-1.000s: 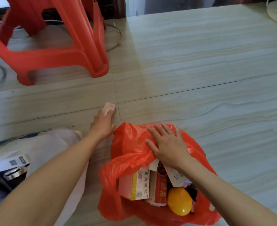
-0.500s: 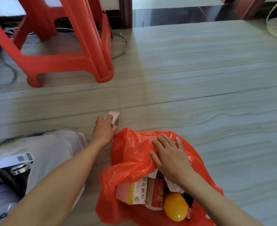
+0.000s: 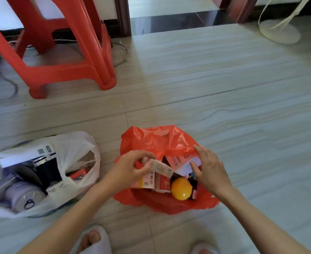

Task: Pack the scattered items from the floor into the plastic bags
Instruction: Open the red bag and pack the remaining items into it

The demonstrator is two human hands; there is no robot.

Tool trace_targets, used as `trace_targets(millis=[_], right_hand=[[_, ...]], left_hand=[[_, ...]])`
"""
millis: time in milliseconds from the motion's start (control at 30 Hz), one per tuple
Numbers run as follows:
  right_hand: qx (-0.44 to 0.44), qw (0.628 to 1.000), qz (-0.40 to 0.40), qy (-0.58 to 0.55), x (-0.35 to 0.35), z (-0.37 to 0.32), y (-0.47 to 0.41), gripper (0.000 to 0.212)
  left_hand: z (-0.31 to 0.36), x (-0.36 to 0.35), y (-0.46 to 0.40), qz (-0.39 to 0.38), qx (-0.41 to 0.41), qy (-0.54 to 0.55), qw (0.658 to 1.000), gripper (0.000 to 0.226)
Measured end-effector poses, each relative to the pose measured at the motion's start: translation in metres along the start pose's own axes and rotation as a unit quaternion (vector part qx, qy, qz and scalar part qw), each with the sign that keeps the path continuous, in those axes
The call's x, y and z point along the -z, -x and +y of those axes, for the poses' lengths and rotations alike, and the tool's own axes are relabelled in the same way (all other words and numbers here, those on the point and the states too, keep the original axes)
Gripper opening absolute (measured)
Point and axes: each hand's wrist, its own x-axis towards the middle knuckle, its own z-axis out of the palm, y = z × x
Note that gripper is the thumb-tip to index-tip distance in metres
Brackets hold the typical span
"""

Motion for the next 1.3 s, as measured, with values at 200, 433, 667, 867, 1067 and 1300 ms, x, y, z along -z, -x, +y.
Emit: trace_targets(millis=[200, 433, 667, 867, 1067, 1300], right_hand=[[-0.133, 0.988, 0.041, -0.059, -0.009, 0.025, 0.026, 0.067], [-0.315, 0.914, -0.05, -0.252, -0.027, 0.055, 0.041, 0.034], [-0.347, 0.864, 0.027, -0.363, -0.009, 0.037, 0.061, 0.03], [-0.224, 0.854, -0.013, -0.47, 0.052, -0.033, 0.064, 0.032], [-0.078, 0.848, 0.032, -0.524, 0.143, -0.099, 0.061, 0.032], [-0.06, 0.836, -0.008, -0.545, 0.156, -0.121, 0.052, 0.023]], left_hand=[[-0.033, -0.037, 0.006, 0.047, -0.168, -0.363, 0.915, 0.028], [-0.038, -0.03, 0.017, 0.175, 0.011, -0.363, 0.915, 0.078], [-0.023, -0.012, 0.042, 0.138, 0.289, -0.046, 0.946, 0.013], [0.044, 0.026, 0.048, 0.048, 0.294, 0.059, 0.953, 0.02], [0.154, 0.083, 0.036, 0.096, 0.095, 0.16, 0.978, 0.015], [0.173, 0.083, 0.032, 0.077, 0.076, 0.175, 0.979, 0.012]])
